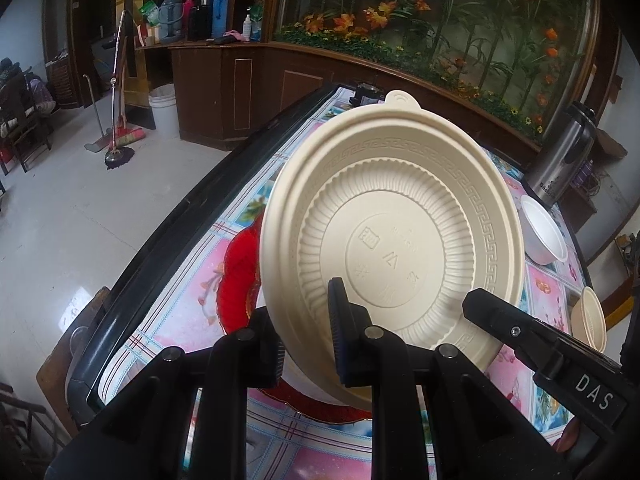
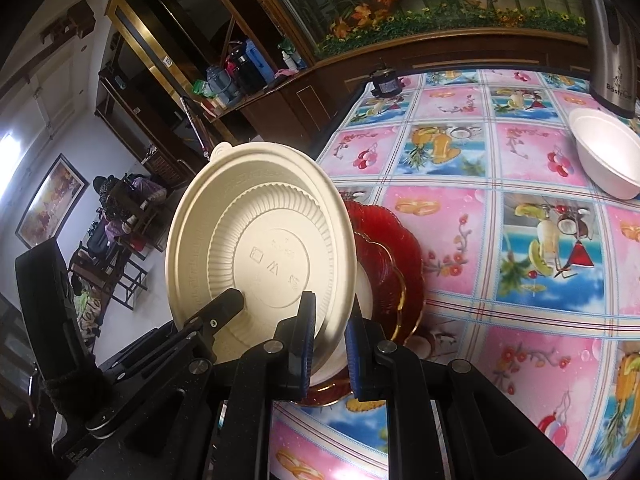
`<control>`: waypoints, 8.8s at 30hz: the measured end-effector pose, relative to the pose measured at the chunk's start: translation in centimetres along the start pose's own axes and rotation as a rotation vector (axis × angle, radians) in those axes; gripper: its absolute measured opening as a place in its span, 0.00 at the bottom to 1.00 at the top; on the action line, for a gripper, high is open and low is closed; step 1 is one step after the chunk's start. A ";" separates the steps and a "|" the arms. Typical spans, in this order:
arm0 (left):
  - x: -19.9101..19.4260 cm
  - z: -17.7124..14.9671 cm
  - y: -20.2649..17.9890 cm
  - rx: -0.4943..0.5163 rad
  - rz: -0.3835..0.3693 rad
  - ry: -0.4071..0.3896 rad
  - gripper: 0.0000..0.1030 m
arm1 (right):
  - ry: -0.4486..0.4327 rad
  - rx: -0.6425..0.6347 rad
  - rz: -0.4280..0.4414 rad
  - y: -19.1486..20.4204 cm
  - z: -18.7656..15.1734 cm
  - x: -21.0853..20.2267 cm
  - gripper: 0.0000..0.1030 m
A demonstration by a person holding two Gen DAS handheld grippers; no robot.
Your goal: Organize plates and bowls
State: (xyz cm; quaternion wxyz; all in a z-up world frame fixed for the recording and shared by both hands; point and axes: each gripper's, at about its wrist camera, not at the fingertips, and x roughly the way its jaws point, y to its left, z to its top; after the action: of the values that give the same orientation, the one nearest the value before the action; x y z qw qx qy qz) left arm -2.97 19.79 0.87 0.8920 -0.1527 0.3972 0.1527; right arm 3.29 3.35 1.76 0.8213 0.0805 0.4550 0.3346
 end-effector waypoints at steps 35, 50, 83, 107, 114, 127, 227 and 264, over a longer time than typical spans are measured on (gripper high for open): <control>1.5 -0.2 0.6 0.018 0.012 0.073 0.18 | 0.115 -0.044 -0.035 0.7 -0.2 2.8 0.14; 1.6 -0.3 0.6 0.034 0.009 0.077 0.18 | 0.123 -0.041 -0.041 0.6 -0.5 2.7 0.14; 2.7 2.7 1.2 0.110 -0.080 0.247 0.18 | 0.221 0.016 -0.012 0.9 1.5 2.6 0.16; 4.4 2.2 1.4 0.115 -0.071 0.305 0.18 | 0.304 0.046 0.000 0.2 1.5 4.8 0.19; 4.3 2.0 1.2 0.122 -0.061 0.295 0.18 | 0.304 0.053 0.003 -0.1 1.4 4.8 0.19; 3.8 1.5 0.4 0.142 -0.027 0.277 0.19 | 0.304 0.061 0.014 -0.5 1.0 4.4 0.20; -4.6 1.0 -4.3 0.134 -0.029 -0.123 0.73 | -0.132 -0.212 -0.380 0.5 -0.5 -6.2 0.96; 1.6 -0.1 -17.7 0.224 -0.152 -0.029 0.73 | -0.142 0.170 -0.299 -16.5 -1.0 -10.7 0.96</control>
State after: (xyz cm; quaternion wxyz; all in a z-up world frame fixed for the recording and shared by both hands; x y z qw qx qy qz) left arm 4.97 3.96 2.29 0.9181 -0.0795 0.3860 0.0417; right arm 6.51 -16.10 1.45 0.8821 0.1046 0.4296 0.1628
